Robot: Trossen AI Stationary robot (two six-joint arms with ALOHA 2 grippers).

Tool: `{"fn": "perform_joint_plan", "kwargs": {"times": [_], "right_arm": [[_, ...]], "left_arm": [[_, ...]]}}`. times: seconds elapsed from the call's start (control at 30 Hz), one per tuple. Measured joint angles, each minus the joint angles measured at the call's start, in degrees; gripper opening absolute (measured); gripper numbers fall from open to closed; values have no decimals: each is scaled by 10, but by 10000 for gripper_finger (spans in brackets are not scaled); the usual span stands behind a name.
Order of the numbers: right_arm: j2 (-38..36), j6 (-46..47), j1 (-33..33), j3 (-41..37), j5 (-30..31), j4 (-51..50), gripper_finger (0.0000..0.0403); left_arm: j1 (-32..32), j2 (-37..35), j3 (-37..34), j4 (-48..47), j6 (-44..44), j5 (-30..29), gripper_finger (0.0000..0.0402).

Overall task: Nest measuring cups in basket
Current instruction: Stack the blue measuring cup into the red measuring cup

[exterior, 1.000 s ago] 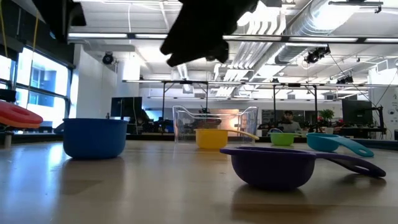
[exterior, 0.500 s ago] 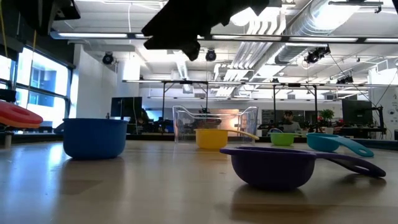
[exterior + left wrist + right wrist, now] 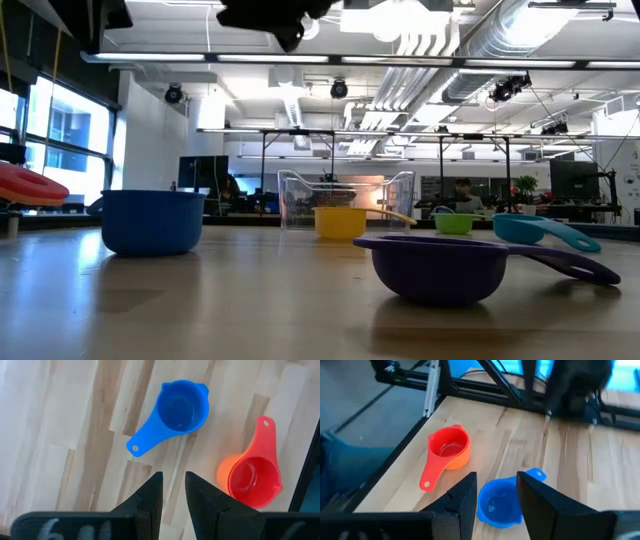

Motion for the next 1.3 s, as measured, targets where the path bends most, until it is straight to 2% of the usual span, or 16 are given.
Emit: {"fn": "perform_joint_plan", "kwargs": {"times": [0.27,0.47,0.8,1.1,1.3], "right_arm": [[1,-127,5,4,0,-37,129],[37,-136,9,4,1,-33,129],[112,-265,18,4,0,-12,129],[139,-323,21,3,-30,24,129],[147,-341,24,2,-43,43,129]], "left_arm": [[0,-20,0,1,-15,-16,74],[0,-19,0,1,-16,-30,74],[0,-19,0,1,-17,-30,74],[0,-19,0,1,-26,-30,74],[0,-19,0,1,-16,-54,74]]}}
